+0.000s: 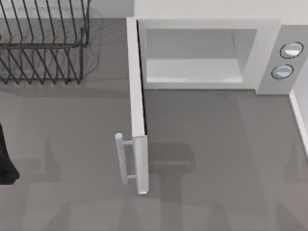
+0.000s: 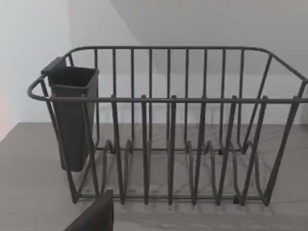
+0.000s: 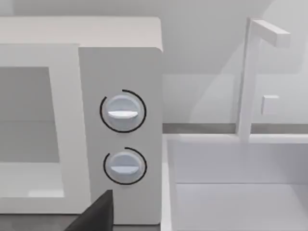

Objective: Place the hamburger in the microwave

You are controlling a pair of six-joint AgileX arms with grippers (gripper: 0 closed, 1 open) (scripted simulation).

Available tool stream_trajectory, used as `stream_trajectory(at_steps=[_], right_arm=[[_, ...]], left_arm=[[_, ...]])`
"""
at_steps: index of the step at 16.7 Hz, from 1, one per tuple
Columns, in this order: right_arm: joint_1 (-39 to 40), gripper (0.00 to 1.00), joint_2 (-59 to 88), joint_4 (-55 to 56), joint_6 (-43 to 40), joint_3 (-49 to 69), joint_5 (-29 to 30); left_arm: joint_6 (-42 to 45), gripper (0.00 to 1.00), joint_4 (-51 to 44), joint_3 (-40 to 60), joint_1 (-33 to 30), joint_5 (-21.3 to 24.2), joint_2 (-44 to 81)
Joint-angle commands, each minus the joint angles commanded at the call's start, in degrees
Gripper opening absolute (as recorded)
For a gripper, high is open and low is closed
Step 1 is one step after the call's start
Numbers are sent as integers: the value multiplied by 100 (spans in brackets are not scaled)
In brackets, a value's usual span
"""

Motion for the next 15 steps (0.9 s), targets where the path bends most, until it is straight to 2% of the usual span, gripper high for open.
stream_trajectory(at_steps=[6,15], right_arm=[[1,100,620,-571,-320,464,3],[-6,100,4538,-3409,-1726,2546,12]], left_arm=[[0,100,0,0,0,0,0],[0,100,0,0,0,0,0]])
